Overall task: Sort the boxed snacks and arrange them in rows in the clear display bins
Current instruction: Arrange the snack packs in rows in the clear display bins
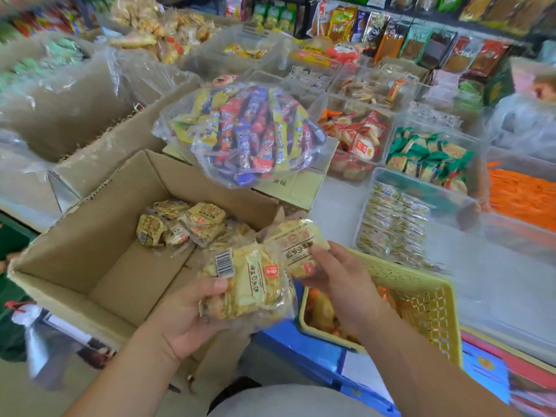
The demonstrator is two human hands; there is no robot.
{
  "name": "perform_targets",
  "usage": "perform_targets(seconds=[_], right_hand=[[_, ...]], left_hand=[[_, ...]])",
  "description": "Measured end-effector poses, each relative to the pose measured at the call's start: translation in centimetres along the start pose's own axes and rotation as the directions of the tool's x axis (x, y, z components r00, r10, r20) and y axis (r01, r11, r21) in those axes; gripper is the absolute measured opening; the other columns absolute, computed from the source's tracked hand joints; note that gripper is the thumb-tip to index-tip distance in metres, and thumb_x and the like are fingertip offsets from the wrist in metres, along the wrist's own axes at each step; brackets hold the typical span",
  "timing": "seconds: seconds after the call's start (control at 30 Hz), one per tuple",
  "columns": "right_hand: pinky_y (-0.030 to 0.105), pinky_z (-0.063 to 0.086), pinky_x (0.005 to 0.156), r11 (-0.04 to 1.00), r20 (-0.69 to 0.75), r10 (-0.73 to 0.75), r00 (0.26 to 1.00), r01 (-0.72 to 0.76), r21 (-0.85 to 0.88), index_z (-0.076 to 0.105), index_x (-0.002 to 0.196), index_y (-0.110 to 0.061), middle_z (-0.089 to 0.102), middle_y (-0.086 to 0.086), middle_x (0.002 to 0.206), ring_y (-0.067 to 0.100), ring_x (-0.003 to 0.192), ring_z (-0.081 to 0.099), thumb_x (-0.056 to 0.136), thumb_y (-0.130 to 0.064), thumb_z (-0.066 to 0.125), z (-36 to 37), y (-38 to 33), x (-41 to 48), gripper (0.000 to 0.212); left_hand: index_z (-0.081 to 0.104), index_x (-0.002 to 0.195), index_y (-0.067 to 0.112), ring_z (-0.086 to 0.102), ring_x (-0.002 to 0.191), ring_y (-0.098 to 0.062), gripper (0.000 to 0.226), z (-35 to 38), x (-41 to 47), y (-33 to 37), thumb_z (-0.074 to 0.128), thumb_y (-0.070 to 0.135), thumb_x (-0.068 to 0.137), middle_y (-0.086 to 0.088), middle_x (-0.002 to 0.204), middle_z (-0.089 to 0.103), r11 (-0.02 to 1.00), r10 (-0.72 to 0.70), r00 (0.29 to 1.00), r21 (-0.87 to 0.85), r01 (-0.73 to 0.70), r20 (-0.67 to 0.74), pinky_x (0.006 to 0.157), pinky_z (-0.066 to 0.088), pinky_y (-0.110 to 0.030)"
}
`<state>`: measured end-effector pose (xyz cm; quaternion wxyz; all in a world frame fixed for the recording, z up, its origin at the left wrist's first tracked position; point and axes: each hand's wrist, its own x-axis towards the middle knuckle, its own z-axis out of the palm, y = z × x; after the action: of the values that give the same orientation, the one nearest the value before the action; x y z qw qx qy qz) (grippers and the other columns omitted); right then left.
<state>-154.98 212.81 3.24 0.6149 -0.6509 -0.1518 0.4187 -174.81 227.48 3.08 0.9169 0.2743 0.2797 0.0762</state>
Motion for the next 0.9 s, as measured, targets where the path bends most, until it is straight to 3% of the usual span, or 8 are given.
perform_targets(seconds=[0.07,0.13,0.27,0.43,0.57,0.7,0.8,0.9], right_hand=[[0.040,0.062,0.085,0.999,-0.059,-0.006,0.998,0.008,0.038,0.070,0.115,-0.015,0.077,0.009,0.104,0.029,0.098,0.074,0.104,-0.023,0.053,-4.6,0.2,-0.6,0.022],[0.040,0.062,0.083,0.998,-0.110,-0.027,0.994,0.033,0.057,0.069,0.117,-0.014,0.077,0.011,0.104,0.030,0.096,0.074,0.104,-0.021,0.054,-9.2,0.6,-1.4,0.022],[0.047,0.060,0.082,0.989,-0.159,-0.069,0.985,0.088,0.115,0.061,0.126,-0.019,0.076,0.011,0.107,0.034,0.096,0.074,0.102,-0.016,0.057,-16.7,1.2,-3.8,0.024],[0.041,0.061,0.074,0.980,-0.191,-0.091,0.977,0.122,0.159,0.052,0.127,-0.034,0.074,0.005,0.111,0.031,0.093,0.075,0.099,-0.011,0.062,-22.5,1.7,-7.0,0.038],[0.041,0.062,0.081,0.984,-0.176,-0.101,0.979,0.125,0.126,0.062,0.111,-0.030,0.073,0.003,0.112,0.033,0.093,0.075,0.099,-0.013,0.063,-24.4,2.1,-8.9,0.021],[0.036,0.061,0.086,0.994,-0.152,-0.077,0.985,0.087,0.062,0.071,0.104,-0.031,0.076,-0.002,0.109,0.024,0.099,0.074,0.096,-0.015,0.067,-24.8,2.1,-10.0,0.018],[0.037,0.061,0.088,0.999,-0.066,-0.033,0.997,0.032,-0.023,0.066,0.116,-0.042,0.077,-0.003,0.106,0.021,0.097,0.074,0.084,-0.026,0.082,-25.0,2.1,-10.5,0.039],[0.024,0.059,0.078,1.000,0.022,0.016,1.000,-0.016,-0.008,0.059,0.125,-0.044,0.073,-0.014,0.114,0.015,0.101,0.073,0.071,-0.016,0.091,-25.2,2.2,-10.7,0.070]], left_hand=[[0.065,0.132,0.001,0.075,0.100,-0.038,0.060,2.3,0.9,-2.8,0.072,0.013,0.073,-0.025,0.122,0.072,0.997,0.061,0.993,-0.045,-0.066,-0.101,0.068,0.063,-0.047],[0.068,0.129,0.001,0.074,0.106,-0.038,0.051,4.7,2.1,-5.7,0.057,0.015,0.081,-0.023,0.125,0.071,0.992,0.093,0.980,-0.063,-0.105,-0.176,0.072,0.063,-0.048],[0.067,0.132,0.002,0.075,0.098,-0.035,0.061,10.0,4.3,-10.9,0.065,0.022,0.074,-0.020,0.121,0.073,0.997,0.074,0.949,0.002,-0.077,-0.307,0.083,0.057,-0.048],[0.064,0.134,0.006,0.072,0.108,-0.042,0.069,14.6,5.8,-15.2,0.082,0.016,0.068,-0.022,0.127,0.070,0.999,0.027,0.942,0.040,-0.014,-0.334,0.075,0.061,-0.056],[0.063,0.131,0.012,0.071,0.110,-0.043,0.072,17.2,6.6,-17.4,0.088,0.016,0.063,-0.020,0.125,0.072,0.997,-0.002,0.948,0.075,0.028,-0.319,0.081,0.059,-0.061],[0.063,0.129,0.011,0.075,0.101,-0.042,0.059,18.6,7.3,-18.6,0.080,0.013,0.072,-0.020,0.117,0.075,0.989,-0.015,0.945,0.136,0.063,-0.327,0.069,0.063,-0.052],[0.061,0.136,0.010,0.074,0.105,-0.038,0.067,19.4,8.1,-18.7,0.077,0.015,0.071,-0.019,0.120,0.074,0.975,-0.049,0.958,0.196,0.108,-0.284,0.068,0.063,-0.046],[0.058,0.138,0.009,0.074,0.107,-0.038,0.069,19.6,8.9,-18.2,0.077,0.015,0.072,-0.021,0.122,0.073,0.970,-0.095,0.971,0.200,0.140,-0.220,0.071,0.064,-0.046]])
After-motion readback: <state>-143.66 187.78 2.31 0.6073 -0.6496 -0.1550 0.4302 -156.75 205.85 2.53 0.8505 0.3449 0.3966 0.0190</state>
